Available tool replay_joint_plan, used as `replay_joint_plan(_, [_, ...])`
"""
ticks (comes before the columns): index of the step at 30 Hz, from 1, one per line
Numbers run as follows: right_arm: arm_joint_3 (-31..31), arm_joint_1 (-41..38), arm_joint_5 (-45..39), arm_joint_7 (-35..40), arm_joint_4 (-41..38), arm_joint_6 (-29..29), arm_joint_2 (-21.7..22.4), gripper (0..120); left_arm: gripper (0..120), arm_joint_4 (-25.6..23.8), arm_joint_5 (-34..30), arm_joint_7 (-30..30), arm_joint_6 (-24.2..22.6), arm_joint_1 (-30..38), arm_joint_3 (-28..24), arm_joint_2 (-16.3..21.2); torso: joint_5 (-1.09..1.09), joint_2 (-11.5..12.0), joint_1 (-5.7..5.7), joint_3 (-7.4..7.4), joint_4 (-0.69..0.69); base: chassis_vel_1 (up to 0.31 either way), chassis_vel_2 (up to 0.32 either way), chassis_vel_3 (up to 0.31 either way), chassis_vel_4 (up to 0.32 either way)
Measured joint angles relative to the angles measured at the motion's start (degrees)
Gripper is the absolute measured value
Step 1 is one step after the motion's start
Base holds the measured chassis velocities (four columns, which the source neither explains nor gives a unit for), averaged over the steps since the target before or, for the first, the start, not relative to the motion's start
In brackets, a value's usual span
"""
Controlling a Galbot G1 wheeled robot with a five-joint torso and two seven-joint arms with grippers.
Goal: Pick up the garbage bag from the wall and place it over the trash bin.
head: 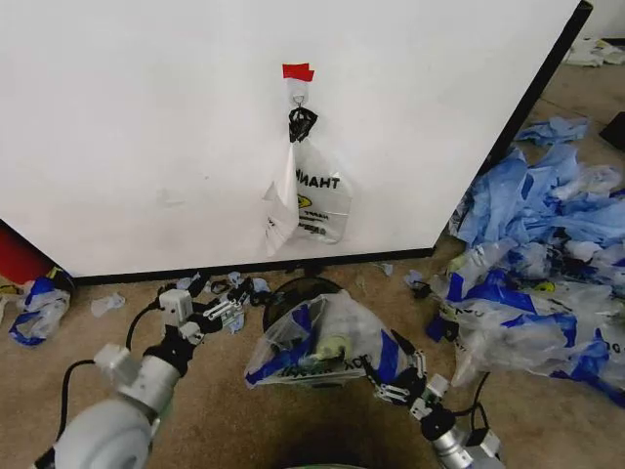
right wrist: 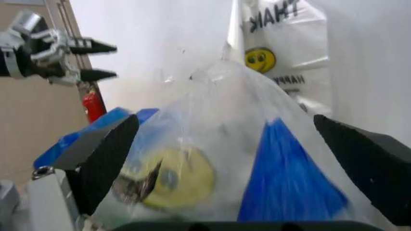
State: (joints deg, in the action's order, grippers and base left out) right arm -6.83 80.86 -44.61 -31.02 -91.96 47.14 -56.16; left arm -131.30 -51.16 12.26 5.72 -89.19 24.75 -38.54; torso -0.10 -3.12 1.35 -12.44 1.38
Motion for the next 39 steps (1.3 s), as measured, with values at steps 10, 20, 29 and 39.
replay_joint_plan(10, [8.2, -7.3, 2.9, 7.5, 0.6, 0.0, 0.4, 100, 91, 6.4, -19.6, -0.6, -5.4, 11.6, -6.8, 11.7, 0.08, 0.0, 0.0, 0.0, 0.0, 0.0, 0.0, 0.0, 0.0])
replay_joint_plan(20, [6.7, -5.8, 3.8, 8.7, -0.9, 0.0, 1.1, 100, 91, 11.2, -24.0, 0.3, -6.4, 27.3, -23.9, 11.4, 0.02, 0.0, 0.0, 0.0, -0.04, 0.0, 0.0, 0.0, 0.0])
replay_joint_plan(29, [4.6, -4.4, 3.8, 9.0, -2.0, 0.0, 1.9, 100, 81, 13.5, -25.9, 0.6, -6.8, 36.2, -31.6, 10.9, 0.03, 0.0, 0.0, 0.01, -0.02, 0.0, 0.0, 0.0, 0.0])
replay_joint_plan(39, [1.6, -3.5, 3.3, 10.0, -3.6, 0.0, 2.9, 100, 80, 16.9, -29.9, 4.1, -7.4, 49.9, -48.0, 7.9, 0.04, 0.0, 0.0, 0.01, -0.03, 0.0, 0.0, 0.0, 0.0])
